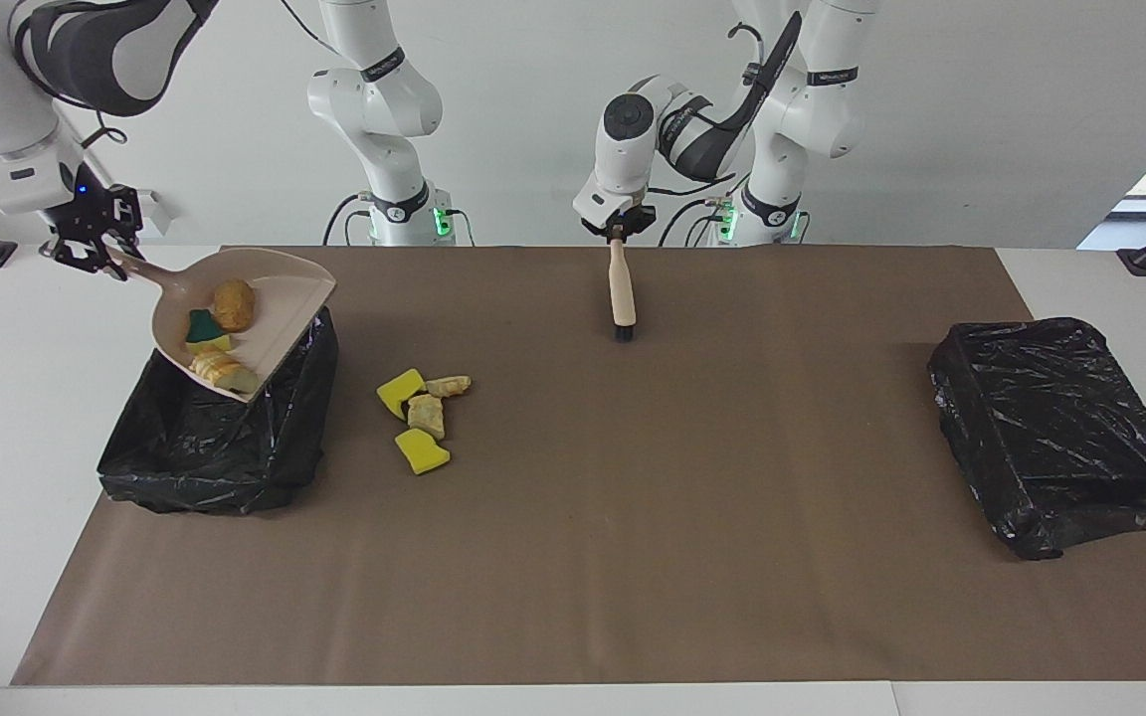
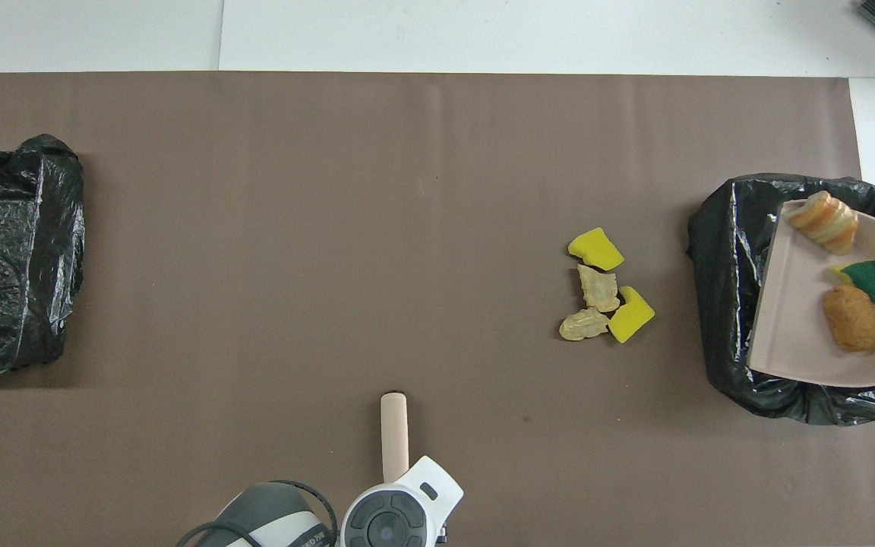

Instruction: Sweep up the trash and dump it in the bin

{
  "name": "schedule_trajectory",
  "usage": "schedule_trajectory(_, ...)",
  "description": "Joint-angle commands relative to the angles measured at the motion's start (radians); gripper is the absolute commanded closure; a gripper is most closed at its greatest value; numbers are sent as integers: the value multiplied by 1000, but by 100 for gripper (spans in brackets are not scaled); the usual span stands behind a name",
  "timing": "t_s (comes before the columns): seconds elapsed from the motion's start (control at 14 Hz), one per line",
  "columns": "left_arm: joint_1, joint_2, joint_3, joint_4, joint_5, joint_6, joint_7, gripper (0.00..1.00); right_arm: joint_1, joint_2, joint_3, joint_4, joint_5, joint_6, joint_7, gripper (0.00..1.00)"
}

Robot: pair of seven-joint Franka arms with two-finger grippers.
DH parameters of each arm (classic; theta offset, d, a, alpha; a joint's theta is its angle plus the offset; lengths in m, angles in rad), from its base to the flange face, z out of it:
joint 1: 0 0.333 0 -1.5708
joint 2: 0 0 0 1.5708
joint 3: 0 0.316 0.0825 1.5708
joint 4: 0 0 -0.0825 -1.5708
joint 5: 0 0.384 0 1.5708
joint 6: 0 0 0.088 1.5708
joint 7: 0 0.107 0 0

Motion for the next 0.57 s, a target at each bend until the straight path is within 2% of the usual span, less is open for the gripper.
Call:
schedule_trajectory(0.0,-1,-17,9,-25,-21,27,27,87,-58,3,4,15,-78,82,-109,100)
schedule_trajectory(0.14,2,-6,10,-15,-21,16,35,60,-85,5,3,15,-126,145,-140,100)
schedule_trajectory(0.29,23,6,12,5,-21,9,65,57,-93,9,3,11,-173,217,-163,100)
schedule_trajectory(0.36,40,11,12,19,-19,-6,79,52,-98,11,3,9,-184,231,-163,100)
schedule_trajectory(0.43,60,12,12,33,-13,-16,99,27,-104,26,1,9,-193,248,-164,100)
schedule_trajectory(0.5,72,14,13,48,-4,-17,110,19,-121,46,3,9,-200,283,-164,100)
